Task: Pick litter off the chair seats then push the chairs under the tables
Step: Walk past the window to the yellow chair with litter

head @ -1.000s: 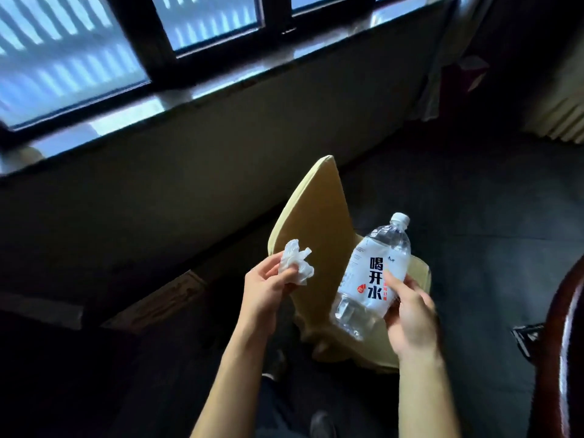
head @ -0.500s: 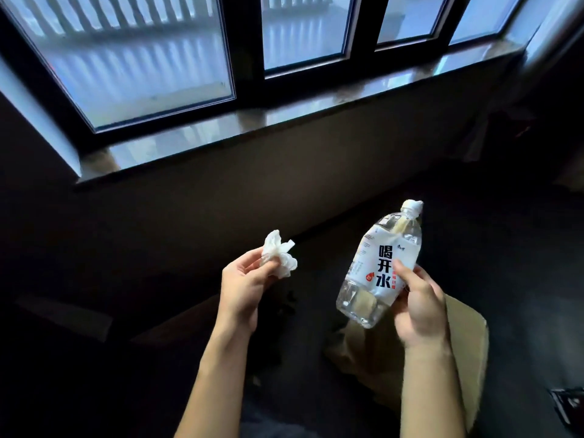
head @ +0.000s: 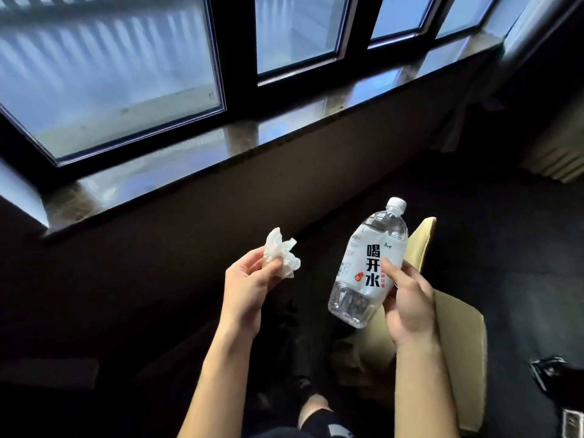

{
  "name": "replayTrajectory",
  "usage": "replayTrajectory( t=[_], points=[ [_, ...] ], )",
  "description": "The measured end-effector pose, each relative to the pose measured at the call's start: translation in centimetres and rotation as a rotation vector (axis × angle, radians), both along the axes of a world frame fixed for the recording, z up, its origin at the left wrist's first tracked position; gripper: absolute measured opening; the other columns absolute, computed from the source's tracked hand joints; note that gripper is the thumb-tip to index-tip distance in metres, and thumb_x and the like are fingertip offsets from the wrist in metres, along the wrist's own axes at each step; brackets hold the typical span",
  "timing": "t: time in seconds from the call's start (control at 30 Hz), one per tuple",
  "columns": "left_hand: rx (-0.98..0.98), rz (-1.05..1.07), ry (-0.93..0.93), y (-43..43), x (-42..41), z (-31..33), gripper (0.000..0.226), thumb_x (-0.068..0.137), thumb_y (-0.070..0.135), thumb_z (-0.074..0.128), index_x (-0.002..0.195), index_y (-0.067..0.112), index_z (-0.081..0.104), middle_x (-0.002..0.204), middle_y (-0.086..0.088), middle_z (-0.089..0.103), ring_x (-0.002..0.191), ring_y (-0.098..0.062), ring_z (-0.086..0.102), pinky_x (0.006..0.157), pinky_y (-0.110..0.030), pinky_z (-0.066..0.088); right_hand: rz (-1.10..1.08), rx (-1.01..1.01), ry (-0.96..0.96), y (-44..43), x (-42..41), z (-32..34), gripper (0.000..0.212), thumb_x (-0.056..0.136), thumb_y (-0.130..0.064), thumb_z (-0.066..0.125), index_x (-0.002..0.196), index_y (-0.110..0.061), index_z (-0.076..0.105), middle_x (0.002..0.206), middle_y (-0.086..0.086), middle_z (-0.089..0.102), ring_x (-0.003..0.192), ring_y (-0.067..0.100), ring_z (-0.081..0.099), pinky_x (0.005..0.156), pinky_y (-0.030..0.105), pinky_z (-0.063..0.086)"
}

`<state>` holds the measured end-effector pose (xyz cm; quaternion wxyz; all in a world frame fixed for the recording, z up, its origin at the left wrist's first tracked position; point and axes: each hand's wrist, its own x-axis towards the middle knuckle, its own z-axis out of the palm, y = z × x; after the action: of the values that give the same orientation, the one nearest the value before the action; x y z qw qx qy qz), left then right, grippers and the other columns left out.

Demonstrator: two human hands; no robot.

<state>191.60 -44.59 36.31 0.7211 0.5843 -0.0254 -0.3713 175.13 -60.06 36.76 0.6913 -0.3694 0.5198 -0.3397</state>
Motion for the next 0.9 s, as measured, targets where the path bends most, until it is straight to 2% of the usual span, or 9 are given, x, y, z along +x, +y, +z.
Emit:
replayTrajectory(
  t=[0.2, 0.37, 0.57, 0.73, 0.9],
  points=[
    [0.032, -0.095, -0.055, -8.1, 3.2, -0.2, 0.024, 0.09, 0.001, 0.069, 0.113, 0.007, 0.074, 0.099, -0.015, 0.079, 0.093, -0.024, 0.077, 0.076, -0.026, 0.059, -0.047, 0.025, -0.031, -6.8, 3.2, -1.3, 0.029, 0.093, -0.009, 0.067, 0.122, -0.004, 0.068, 0.111, 0.015, 0.077, 0.107, 0.032, 0.072, 0.092, 0.047, 0.058],
    [0.046, -0.178, -0.1, -19.2, 6.6, 0.2, 0.023, 0.091, 0.005, 0.07, 0.114, 0.007, 0.074, 0.101, -0.014, 0.079, 0.095, -0.027, 0.076, 0.078, -0.028, 0.059, -0.124, 0.009, -0.081, -16.9, 6.3, -1.6, 0.027, 0.093, -0.01, 0.068, 0.118, -0.003, 0.068, 0.104, 0.011, 0.079, 0.101, 0.029, 0.074, 0.086, 0.045, 0.059],
    [0.057, -0.306, -0.134, -34.3, 8.3, 2.9, 0.024, 0.091, 0.002, 0.069, 0.113, 0.009, 0.074, 0.1, -0.013, 0.08, 0.092, -0.021, 0.077, 0.071, -0.02, 0.058, -0.204, 0.023, -0.124, -28.6, 8.0, -0.9, 0.016, 0.093, -0.008, 0.067, 0.109, -0.008, 0.071, 0.099, 0.008, 0.08, 0.093, 0.026, 0.075, 0.077, 0.04, 0.058],
    [0.067, -0.44, -0.157, -41.6, 7.7, 4.4, 0.029, 0.081, 0.011, 0.076, 0.11, 0.013, 0.076, 0.103, -0.01, 0.08, 0.097, -0.023, 0.076, 0.079, -0.025, 0.057, -0.29, 0.046, -0.154, -34.0, 7.8, -0.1, 0.018, 0.092, -0.006, 0.067, 0.11, -0.006, 0.071, 0.098, 0.011, 0.08, 0.088, 0.024, 0.075, 0.076, 0.038, 0.058],
    [0.069, -0.553, -0.166, -48.2, 7.2, 4.7, 0.026, 0.083, 0.011, 0.075, 0.108, 0.015, 0.078, 0.101, -0.011, 0.08, 0.098, -0.028, 0.076, 0.086, -0.031, 0.056, -0.369, 0.041, -0.141, -38.4, 7.1, 0.3, 0.019, 0.092, -0.005, 0.067, 0.11, -0.006, 0.071, 0.097, 0.011, 0.079, 0.089, 0.025, 0.074, 0.073, 0.035, 0.058]
  ],
)
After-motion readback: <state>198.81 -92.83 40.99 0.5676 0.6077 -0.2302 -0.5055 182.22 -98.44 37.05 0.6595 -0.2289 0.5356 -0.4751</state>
